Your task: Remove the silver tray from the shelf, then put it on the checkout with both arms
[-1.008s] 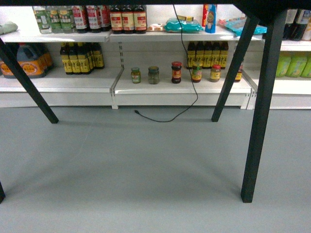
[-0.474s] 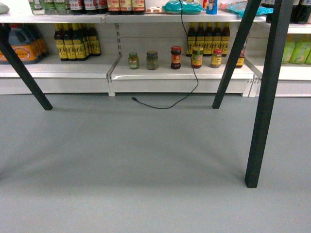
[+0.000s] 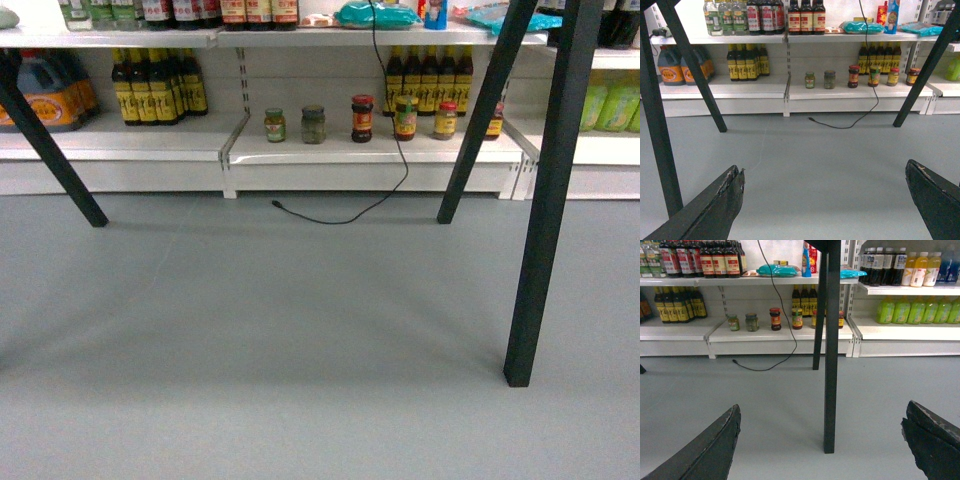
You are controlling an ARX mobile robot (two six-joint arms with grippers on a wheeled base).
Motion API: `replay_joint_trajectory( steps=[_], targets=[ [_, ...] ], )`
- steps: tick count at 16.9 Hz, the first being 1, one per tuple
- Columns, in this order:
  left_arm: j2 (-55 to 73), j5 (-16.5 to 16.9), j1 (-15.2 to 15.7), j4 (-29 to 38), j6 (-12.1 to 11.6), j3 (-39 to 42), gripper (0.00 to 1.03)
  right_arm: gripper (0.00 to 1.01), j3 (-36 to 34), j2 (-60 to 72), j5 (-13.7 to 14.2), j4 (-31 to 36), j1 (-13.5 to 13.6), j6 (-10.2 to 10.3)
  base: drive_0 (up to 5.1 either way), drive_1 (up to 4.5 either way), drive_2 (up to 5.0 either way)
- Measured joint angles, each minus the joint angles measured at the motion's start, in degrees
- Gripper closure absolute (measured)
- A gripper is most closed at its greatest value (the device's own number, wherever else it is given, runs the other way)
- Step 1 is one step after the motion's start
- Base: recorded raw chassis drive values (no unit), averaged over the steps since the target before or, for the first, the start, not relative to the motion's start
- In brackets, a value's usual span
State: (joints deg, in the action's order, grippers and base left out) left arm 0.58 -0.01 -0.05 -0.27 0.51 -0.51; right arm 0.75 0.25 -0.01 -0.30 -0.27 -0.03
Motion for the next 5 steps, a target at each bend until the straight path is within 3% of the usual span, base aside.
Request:
replay_joint_trajectory(
  steps=[5],
  targets=[
    [0.0, 0.0, 0.0, 0.0, 0.0, 0.0, 0.05, 0.03, 0.0, 0.0, 0.0, 0.0, 0.0, 0.0, 0.0, 0.0, 0.0]
  ],
)
